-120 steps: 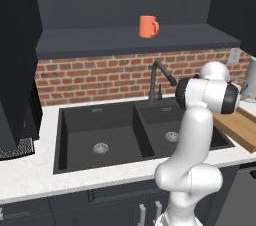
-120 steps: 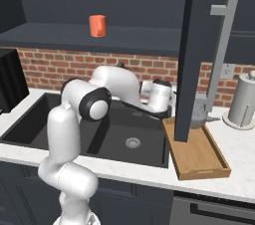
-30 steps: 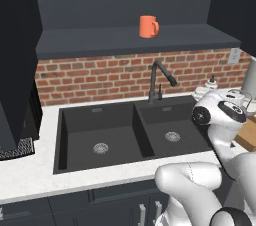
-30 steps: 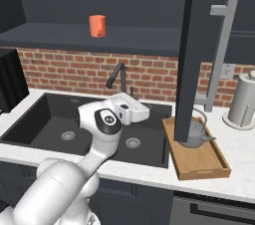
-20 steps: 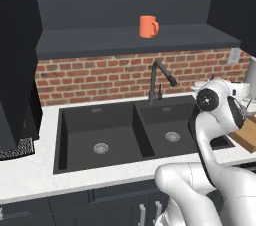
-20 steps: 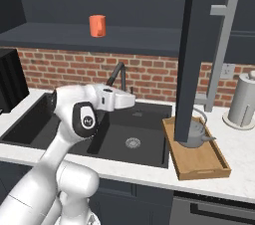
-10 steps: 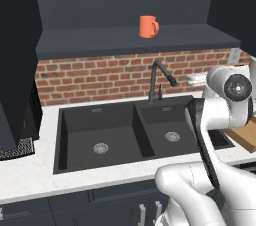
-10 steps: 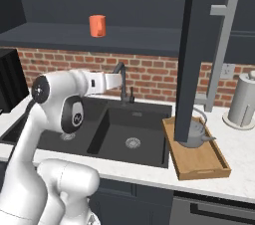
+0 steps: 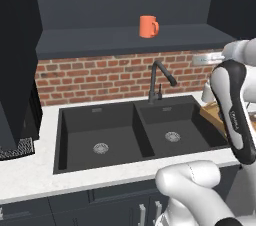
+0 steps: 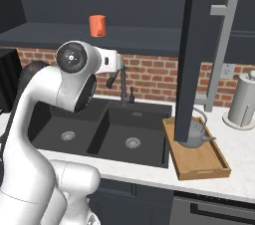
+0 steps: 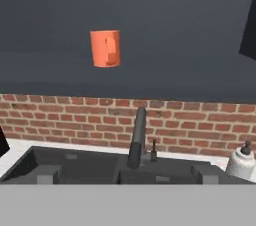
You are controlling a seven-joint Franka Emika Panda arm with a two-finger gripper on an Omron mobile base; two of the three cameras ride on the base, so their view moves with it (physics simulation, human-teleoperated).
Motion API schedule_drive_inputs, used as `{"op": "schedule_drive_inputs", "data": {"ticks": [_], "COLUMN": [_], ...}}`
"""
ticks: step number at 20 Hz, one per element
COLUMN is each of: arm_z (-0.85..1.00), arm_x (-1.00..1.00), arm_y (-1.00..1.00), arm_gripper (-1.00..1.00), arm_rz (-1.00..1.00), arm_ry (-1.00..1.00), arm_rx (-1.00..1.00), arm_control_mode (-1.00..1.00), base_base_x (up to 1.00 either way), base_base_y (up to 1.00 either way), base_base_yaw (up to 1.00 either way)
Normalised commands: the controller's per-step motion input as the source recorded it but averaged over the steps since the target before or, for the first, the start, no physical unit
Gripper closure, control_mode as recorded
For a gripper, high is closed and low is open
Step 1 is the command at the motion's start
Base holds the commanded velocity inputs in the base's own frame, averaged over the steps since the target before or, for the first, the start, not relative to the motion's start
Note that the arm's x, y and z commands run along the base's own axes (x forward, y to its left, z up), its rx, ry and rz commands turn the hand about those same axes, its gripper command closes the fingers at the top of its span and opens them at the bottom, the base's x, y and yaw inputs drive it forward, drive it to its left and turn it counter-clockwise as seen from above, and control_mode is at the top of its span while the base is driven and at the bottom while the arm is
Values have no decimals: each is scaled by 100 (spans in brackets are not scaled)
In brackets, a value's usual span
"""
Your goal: Pick the kettle from the counter and place it on the tray. Then pick the mug from the cabinet and place it on the tray. Then close the cabinet doors.
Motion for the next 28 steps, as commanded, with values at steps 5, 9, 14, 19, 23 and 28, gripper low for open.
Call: {"op": "schedule_drive_inputs", "data": {"ticks": [5,9,14,19,23,28], "arm_z": [31,4,-10,2,36,33], "arm_x": [7,10,30,39,32,29], "arm_y": [31,44,19,10,0,3], "arm_gripper": [-100,-100,-100,-100,-100,-100], "arm_rz": [11,1,0,0,0,0], "arm_ry": [3,-16,-32,-18,7,13], "arm_rx": [24,9,1,0,0,0], "arm_control_mode": [-100,-100,-100,-100,-100,-100], "base_base_x": [0,0,0,0,0,0], "base_base_y": [0,0,0,0,0,0], "base_base_yaw": [0,0,0,0,0,0]}}
